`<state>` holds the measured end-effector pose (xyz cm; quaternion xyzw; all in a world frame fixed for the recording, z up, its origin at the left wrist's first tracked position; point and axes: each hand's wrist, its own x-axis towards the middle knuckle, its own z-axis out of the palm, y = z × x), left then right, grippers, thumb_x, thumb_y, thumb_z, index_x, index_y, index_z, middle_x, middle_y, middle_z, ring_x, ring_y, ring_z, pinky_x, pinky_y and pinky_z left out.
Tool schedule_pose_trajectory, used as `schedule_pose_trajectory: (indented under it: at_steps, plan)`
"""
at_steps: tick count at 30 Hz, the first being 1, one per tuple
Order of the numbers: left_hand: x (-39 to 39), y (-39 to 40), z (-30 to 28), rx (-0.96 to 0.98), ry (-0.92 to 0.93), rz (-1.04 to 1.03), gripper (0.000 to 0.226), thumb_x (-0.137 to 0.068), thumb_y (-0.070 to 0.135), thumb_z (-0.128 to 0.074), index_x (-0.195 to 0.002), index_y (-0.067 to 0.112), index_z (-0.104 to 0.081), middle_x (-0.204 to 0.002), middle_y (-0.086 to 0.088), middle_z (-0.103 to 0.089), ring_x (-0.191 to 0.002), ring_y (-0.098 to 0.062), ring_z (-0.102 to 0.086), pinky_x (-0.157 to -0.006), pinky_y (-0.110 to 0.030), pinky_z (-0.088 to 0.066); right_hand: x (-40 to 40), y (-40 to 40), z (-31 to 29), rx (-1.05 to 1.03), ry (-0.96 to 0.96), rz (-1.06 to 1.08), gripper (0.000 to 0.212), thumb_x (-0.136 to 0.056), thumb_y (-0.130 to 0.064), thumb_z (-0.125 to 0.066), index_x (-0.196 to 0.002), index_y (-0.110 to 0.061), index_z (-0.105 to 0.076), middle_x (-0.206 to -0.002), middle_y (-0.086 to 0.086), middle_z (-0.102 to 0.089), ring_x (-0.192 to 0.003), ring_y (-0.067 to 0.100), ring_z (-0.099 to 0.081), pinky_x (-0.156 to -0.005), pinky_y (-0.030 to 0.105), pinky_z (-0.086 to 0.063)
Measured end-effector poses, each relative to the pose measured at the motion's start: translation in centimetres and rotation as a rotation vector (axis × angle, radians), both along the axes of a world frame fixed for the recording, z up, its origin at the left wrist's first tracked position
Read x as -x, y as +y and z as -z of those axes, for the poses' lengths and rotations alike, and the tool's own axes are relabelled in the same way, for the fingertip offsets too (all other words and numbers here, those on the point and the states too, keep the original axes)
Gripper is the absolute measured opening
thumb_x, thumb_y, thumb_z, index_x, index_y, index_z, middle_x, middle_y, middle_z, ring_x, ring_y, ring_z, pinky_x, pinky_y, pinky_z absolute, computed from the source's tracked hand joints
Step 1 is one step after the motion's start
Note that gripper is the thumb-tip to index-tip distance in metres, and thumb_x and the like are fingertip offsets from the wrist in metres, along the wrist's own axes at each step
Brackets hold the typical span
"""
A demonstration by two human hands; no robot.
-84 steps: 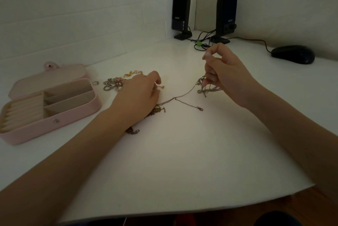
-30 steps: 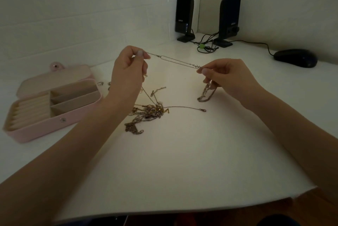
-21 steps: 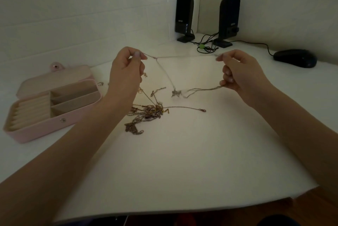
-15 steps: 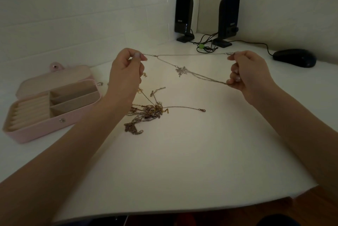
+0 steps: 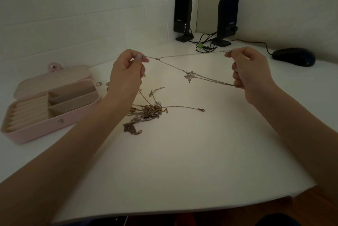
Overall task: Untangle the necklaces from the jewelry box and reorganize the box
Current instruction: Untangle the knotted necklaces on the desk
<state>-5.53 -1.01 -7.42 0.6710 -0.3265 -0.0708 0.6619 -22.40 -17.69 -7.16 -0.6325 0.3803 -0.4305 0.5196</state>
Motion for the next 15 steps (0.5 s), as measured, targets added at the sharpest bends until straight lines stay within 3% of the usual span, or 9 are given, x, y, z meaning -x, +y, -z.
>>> schedule_pose_trajectory:
  at_steps: [8, 15]
  plan:
    - [-0.01, 0.12, -0.23, 0.01, 0.018, -0.008, 0.03, -0.099, 0.015, -0.043, -0.075, 0.022, -0.059, -0.045, 0.011, -0.041, -0.044, -0.007, -0.03, -0.046, -0.023, -0.025, -0.03, -0.24, 0.26, 0.113, 0.035, 0.018, 0.011, -0.091, -0.031, -0.062, -0.093, -0.025, -0.071, -0.062, -0.004, -0.044, -0.048, 0.007, -0.033, -0.045, 0.022, -0.03]
    - [0.22, 0.14, -0.43, 0.003, 0.03, 0.01, 0.03, -0.098, 0.012, -0.043, -0.074, 0.021, -0.06, -0.044, 0.012, -0.04, -0.041, -0.005, -0.029, -0.041, -0.018, -0.026, -0.05, -0.74, 0.54, 0.139, 0.039, 0.041, 0.012, -0.087, -0.035, -0.068, -0.095, -0.027, -0.07, -0.062, -0.004, -0.045, -0.049, 0.005, -0.034, -0.049, 0.018, -0.034]
